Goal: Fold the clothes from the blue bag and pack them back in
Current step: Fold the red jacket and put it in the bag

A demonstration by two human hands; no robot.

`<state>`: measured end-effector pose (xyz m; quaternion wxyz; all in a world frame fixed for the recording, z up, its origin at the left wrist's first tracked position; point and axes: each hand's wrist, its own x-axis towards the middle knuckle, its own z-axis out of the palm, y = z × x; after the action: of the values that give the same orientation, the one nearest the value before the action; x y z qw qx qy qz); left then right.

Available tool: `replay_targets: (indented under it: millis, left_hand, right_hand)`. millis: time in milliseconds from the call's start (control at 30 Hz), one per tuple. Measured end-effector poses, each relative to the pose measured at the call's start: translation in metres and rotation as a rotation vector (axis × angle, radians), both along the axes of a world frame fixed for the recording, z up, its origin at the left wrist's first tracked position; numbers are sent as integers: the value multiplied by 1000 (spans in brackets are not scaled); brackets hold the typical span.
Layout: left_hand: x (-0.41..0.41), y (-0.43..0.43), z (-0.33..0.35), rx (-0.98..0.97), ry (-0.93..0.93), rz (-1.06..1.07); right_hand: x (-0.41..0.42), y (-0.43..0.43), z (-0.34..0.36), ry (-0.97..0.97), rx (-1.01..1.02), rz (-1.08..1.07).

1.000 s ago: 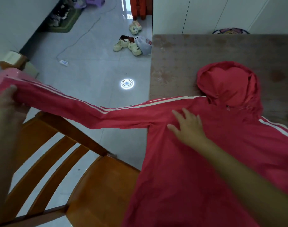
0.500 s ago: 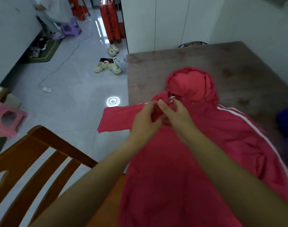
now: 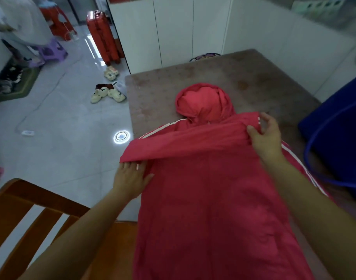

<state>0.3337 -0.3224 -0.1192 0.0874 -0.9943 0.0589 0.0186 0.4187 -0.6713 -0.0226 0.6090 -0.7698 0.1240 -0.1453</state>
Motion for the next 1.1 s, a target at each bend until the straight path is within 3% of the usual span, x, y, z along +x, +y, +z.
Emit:
replay_targets:
  millis: [133, 200, 300, 400, 467, 533, 600, 700, 767, 900, 1000, 1100]
  left_hand:
    - [12, 8, 4, 106, 5, -57]
    - [11, 3, 4, 96, 76, -99]
    - [-2, -9, 12, -91, 96, -219]
    - [-7, -23, 23, -321, -172, -332]
    - [3, -30, 23, -374, -300, -270]
    - [20, -36, 18, -319, -262, -104]
    - [33, -42, 13, -238, -90, 38]
    - [39, -42, -12, -155, 213, 146]
    - [38, -41, -27, -127, 307, 166]
    - [41, -53, -20, -167, 289, 167]
    - [36, -79, -15, -234, 238, 43]
    - [28, -123, -12, -274, 242, -116]
  right_hand:
    - [25, -20, -11, -5, -154, -34]
    - [25, -29, -31, 183, -317, -3]
    - [10, -39, -67, 478, -706, 146]
    - [-4, -36, -86, 353, -952, 260]
    - [-6, -30, -92, 214, -1073, 315]
    - [-4, -28, -97, 186, -1206, 391]
    - [-1, -32, -106, 304, -1306, 507]
    - [0, -45, -126, 543, -1282, 586]
    - [1, -47, -125, 570, -1252, 611]
    - [-17, -53, -104, 446, -1195, 564]
    - [-63, -74, -93, 294, -1057, 381]
    - [-116, -106, -97, 264, -1034, 250]
